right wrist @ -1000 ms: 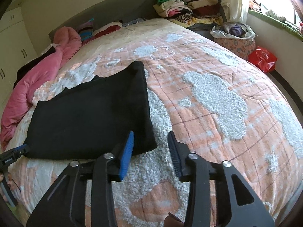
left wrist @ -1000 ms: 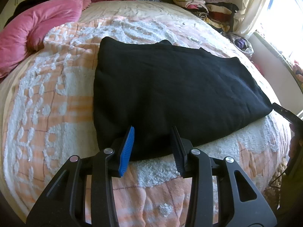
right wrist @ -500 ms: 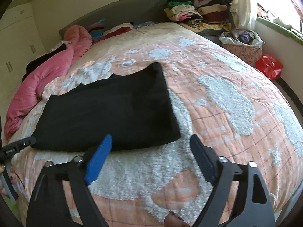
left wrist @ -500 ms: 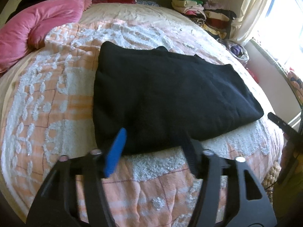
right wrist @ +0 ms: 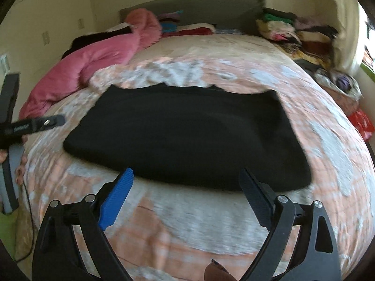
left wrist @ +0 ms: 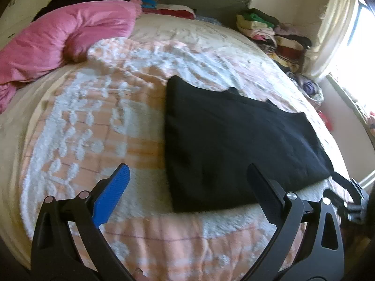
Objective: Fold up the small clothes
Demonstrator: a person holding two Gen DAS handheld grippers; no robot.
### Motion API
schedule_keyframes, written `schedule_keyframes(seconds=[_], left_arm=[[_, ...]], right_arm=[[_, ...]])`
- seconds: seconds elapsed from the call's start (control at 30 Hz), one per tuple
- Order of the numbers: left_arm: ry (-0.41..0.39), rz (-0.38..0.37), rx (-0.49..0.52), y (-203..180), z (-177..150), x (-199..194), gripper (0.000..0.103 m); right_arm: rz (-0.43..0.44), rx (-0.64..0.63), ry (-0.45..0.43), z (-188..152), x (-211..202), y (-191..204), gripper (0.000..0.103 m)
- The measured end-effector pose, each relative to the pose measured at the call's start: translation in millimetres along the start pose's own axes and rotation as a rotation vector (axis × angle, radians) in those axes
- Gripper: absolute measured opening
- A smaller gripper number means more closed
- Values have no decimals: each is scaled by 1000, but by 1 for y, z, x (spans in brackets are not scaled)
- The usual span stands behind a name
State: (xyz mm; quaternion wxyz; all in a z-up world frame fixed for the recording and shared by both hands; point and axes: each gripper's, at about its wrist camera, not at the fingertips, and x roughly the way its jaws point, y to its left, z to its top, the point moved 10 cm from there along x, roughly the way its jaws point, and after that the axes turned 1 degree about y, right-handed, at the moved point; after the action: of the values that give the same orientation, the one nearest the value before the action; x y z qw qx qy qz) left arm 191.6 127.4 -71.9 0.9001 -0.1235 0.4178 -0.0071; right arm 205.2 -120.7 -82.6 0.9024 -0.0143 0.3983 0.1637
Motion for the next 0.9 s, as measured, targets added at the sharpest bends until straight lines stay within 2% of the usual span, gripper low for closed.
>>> schedule_keyframes(seconds=[0.37,0.63,0.73,0.9], left_arm=[[3,91,-13,29,15,8,93],[21,134,25,30,31,27,93],[23,130,36,27,40,35,93],[71,103,15,25,48,58,93]], right_arm=[[60,-218,7,7,31,90,95],[60,-331,26,3,53,130,95],[42,-378,28,3,62,140,95],[19,-450,20,8,76,153,96]])
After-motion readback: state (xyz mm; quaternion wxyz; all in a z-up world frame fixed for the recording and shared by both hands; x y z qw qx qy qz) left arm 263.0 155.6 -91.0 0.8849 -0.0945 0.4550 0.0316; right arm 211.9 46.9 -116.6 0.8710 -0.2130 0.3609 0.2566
